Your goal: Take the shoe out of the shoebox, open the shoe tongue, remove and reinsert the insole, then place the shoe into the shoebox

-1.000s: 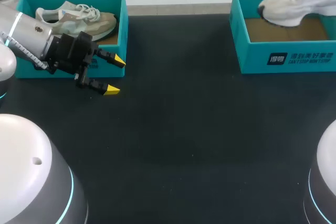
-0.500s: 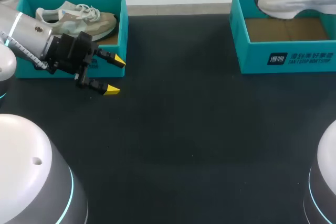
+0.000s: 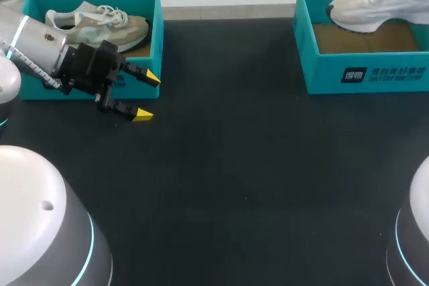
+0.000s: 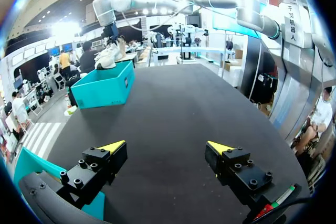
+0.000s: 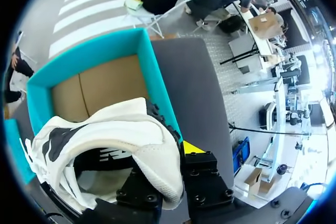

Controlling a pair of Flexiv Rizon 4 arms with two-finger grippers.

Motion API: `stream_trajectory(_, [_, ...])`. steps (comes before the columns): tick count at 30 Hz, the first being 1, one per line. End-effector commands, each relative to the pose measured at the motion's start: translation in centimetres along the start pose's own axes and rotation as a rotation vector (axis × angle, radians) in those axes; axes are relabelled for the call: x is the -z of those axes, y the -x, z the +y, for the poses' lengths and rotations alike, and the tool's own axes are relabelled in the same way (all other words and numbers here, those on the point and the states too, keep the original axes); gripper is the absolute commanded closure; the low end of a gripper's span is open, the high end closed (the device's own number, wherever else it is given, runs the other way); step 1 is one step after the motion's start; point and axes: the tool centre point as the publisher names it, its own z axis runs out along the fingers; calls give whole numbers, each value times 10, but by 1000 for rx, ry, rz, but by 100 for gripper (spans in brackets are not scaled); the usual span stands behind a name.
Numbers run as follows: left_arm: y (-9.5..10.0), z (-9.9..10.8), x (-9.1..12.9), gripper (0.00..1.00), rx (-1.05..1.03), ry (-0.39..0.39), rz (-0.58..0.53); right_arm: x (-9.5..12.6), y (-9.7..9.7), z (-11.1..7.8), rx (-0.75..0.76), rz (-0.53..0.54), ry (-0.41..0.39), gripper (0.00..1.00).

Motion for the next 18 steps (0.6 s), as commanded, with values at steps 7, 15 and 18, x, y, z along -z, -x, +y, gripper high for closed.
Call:
stream_trajectory(7, [0, 0, -1, 0, 0, 3, 2, -29, -10, 24, 6, -13, 28, 100])
stream_trajectory(15, [0, 0, -1, 0, 0, 3, 2, -43, -24, 32, 17, -11, 41, 100])
stream_trajectory(18, [0, 0, -1, 0, 0, 3, 2, -50, -28, 31, 17, -8, 40, 100])
